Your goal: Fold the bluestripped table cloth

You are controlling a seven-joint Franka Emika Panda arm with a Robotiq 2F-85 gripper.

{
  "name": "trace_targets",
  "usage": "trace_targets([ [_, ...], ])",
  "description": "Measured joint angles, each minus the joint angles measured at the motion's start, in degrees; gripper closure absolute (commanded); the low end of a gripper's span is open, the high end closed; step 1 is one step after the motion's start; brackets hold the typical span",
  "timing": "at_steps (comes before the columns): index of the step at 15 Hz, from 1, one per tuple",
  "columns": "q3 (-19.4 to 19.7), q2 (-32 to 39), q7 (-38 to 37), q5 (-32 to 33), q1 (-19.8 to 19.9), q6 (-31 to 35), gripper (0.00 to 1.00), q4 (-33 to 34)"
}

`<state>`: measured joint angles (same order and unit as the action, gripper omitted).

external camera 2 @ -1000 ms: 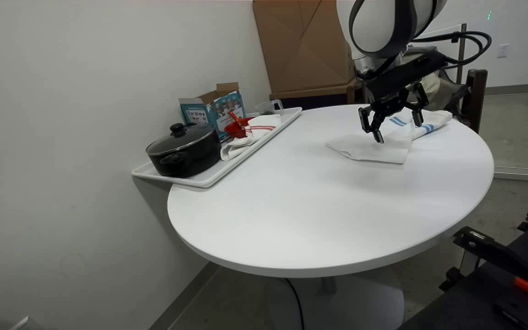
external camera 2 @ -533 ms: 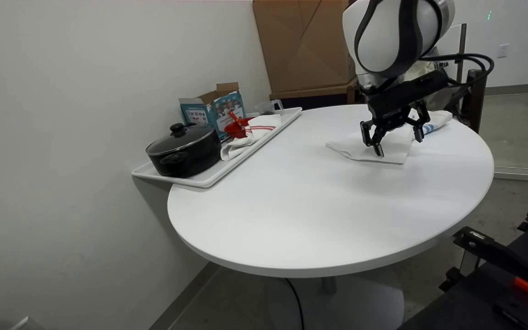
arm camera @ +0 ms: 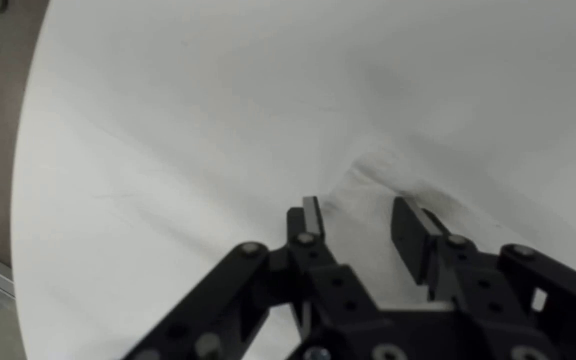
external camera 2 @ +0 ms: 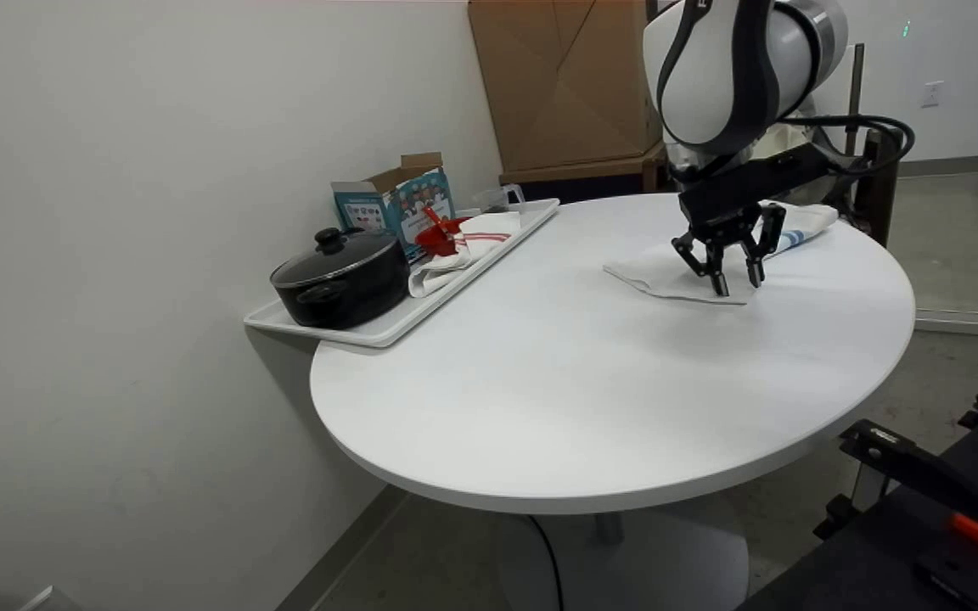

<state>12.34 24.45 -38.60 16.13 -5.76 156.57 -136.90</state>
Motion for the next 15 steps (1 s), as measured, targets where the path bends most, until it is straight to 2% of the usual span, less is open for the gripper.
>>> trace_targets([
  [1, 0.0, 0.0, 0.0, -0.4, 0.0, 0.3, 0.92, -0.2],
  [4, 0.0, 0.3, 0.1, -1.5, -0.2, 1.3, 0.55, -0.8],
  [9, -0.1, 0.5, 0.3, -3.6, -0.6, 2.0, 0.20, -1.7],
  [10, -0.2, 0.6, 0.3, -3.9, -0.6, 2.1, 0.45, -1.9],
  [11, -0.2, 0.7, 0.3, -4.1, -0.6, 2.1, 0.58, -2.0],
  [12, -0.2, 0.8, 0.4, -4.4, -0.6, 2.3, 0.58, -2.2],
  [15, -0.1, 0.8, 0.4, -4.9, -0.6, 2.7, 0.82, -2.3],
])
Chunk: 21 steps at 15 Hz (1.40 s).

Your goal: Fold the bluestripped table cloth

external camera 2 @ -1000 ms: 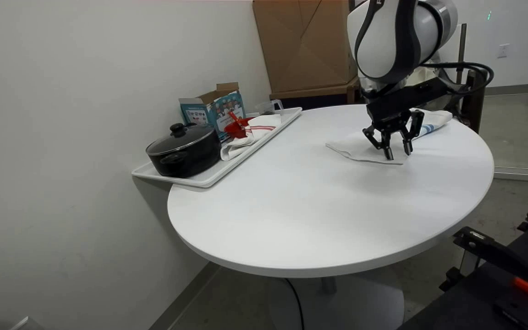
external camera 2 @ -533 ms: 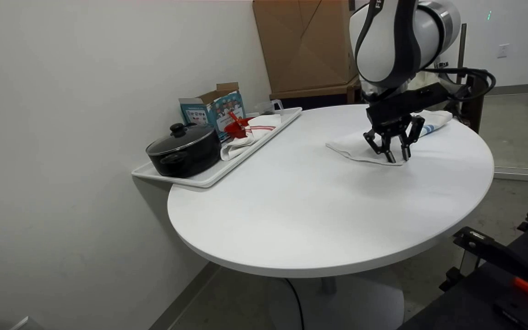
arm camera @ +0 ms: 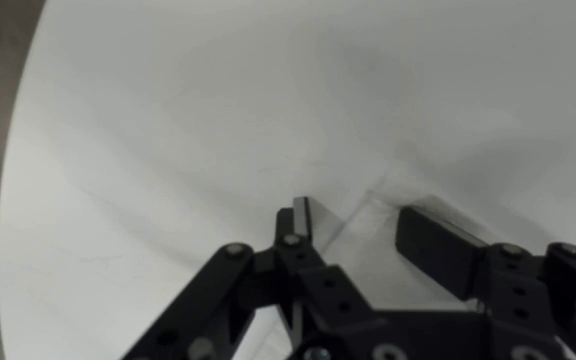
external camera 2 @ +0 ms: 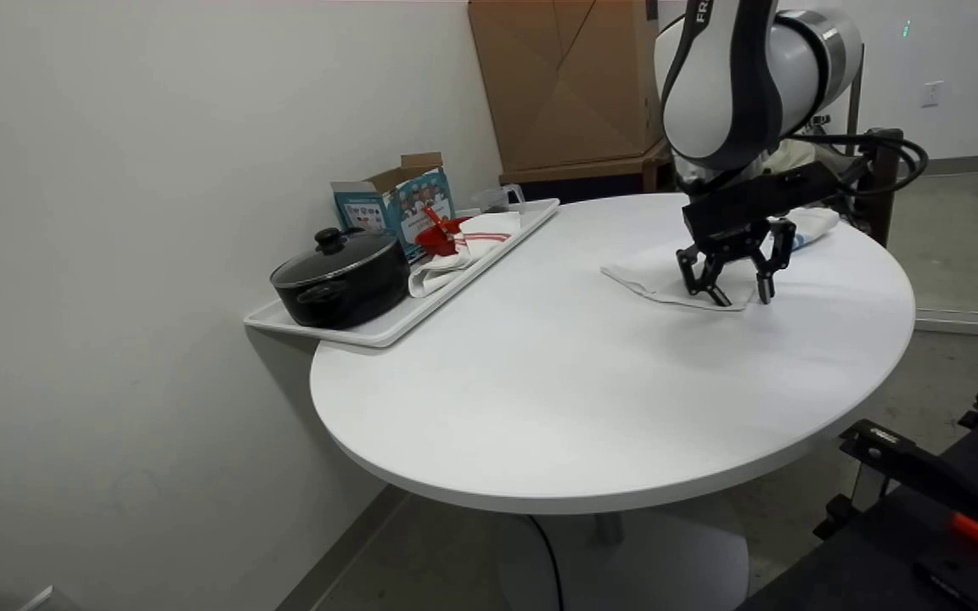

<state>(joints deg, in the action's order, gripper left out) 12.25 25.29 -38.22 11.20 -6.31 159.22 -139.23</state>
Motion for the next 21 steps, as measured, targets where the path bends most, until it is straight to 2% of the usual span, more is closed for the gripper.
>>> trace_targets([
  [2, 0.2, -0.3, 0.0, 0.0, 0.0, 0.0, 0.93, 0.0],
  [4, 0.3, -0.5, 0.0, 0.0, 0.0, 0.0, 0.97, 0.0],
  [6, 0.3, -0.9, 0.0, 0.0, 0.0, 0.0, 0.93, 0.0],
  [9, -0.7, -1.0, 1.9, -1.6, 0.3, 0.3, 0.93, -0.3],
  [15, -8.2, -6.1, 15.4, -9.5, 2.3, -1.3, 0.93, -2.6],
  [19, -14.3, -12.8, 26.0, -16.8, 4.5, -6.8, 0.93, -4.3],
  [21, -15.7, -15.8, 29.6, -19.4, 4.6, -10.2, 0.93, -4.6],
])
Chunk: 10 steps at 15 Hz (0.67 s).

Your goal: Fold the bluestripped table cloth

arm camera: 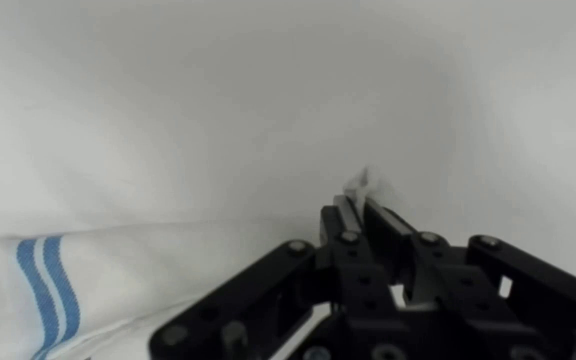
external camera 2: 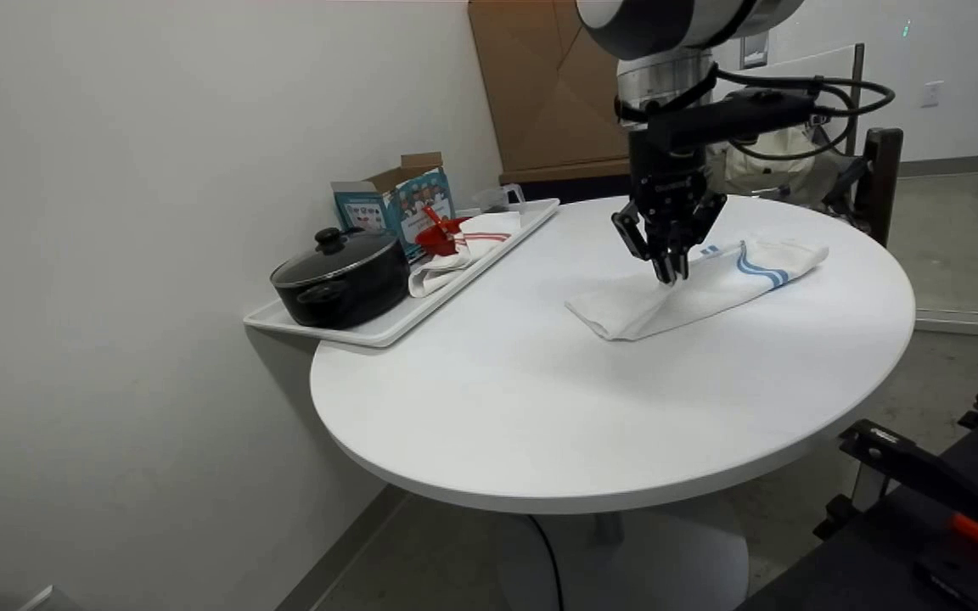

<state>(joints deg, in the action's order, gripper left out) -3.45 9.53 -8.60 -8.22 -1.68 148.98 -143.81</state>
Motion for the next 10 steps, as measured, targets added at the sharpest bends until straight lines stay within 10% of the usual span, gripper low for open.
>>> trace_targets([
  [10, 2.7, 3.4, 2.8, 3.0, 1.1, -9.7, 0.93, 9.2],
])
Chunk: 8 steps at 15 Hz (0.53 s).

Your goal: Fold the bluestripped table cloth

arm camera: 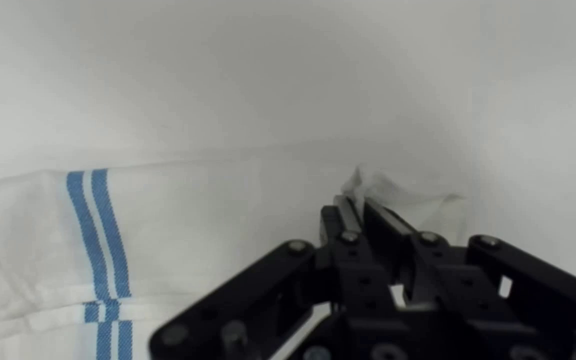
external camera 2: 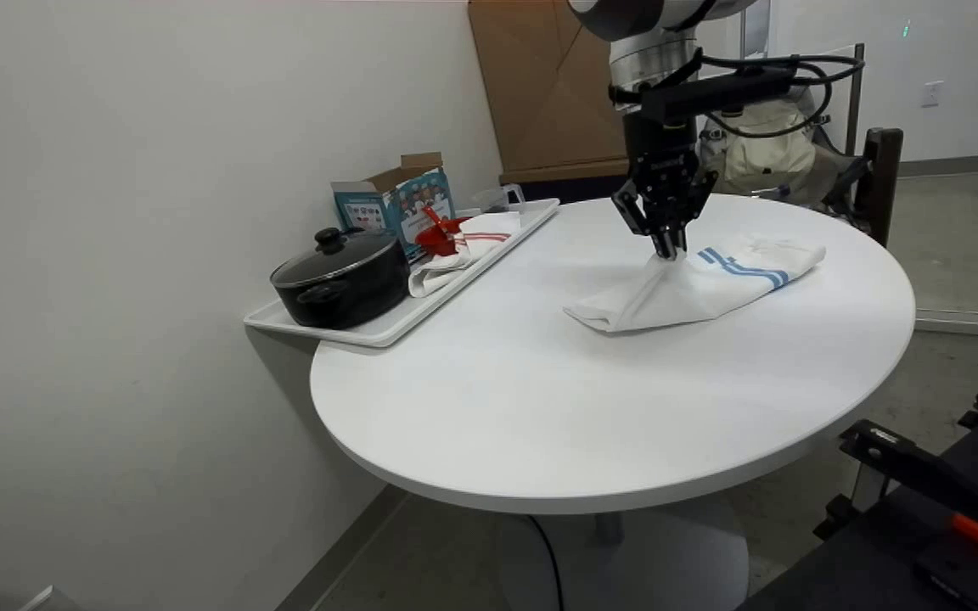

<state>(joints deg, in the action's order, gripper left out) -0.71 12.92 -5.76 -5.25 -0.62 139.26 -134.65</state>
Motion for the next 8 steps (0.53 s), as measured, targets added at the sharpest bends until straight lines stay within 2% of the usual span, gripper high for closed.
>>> trace_targets([
  [4, 1.3, 5.1, -0.4, 4.0, -0.1, -2.8, 0.93, 7.6],
  [8, 1.3, 9.0, -1.3, 6.2, -1.3, -3.9, 0.93, 12.5],
])
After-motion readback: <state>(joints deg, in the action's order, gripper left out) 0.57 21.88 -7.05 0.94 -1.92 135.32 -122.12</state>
